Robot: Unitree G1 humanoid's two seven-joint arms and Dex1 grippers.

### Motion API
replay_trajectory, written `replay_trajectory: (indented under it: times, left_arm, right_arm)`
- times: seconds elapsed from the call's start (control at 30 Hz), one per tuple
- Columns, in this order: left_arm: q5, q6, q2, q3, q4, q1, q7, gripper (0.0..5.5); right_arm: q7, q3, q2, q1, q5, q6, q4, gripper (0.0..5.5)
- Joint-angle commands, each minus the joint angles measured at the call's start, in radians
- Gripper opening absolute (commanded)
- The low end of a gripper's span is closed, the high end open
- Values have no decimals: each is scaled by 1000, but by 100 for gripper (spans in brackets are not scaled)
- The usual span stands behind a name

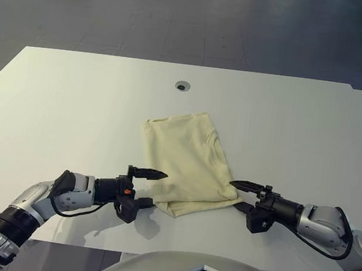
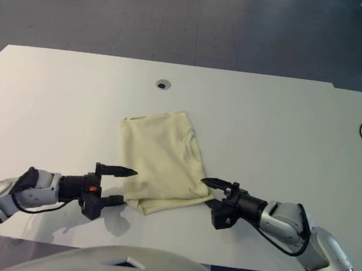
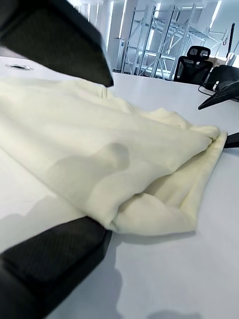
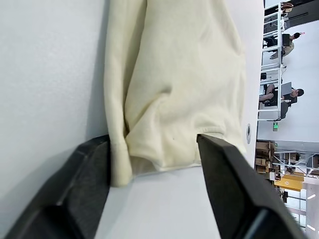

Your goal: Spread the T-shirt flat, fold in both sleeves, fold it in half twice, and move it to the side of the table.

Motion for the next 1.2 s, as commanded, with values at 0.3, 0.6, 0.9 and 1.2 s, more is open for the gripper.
replay_trajectory:
  times: [0.3, 0.6, 0.9, 1.2]
  left_arm:
    - [36, 42, 14, -67, 63, 18, -145, 200]
    - [55, 29, 7, -77, 71, 6, -172, 71]
    - [46, -11, 33, -63, 59, 7, -170, 10]
    - [17, -168, 75, -39, 63, -8, -144, 8]
  right_arm:
    - [45, 51, -22, 7, -52, 25, 49, 71]
    - [70, 54, -26, 14, -20, 35, 26, 9]
    - [120, 37, -50, 43, 61, 70, -33, 8]
    - [264, -9, -116, 165, 360, 216, -291, 8]
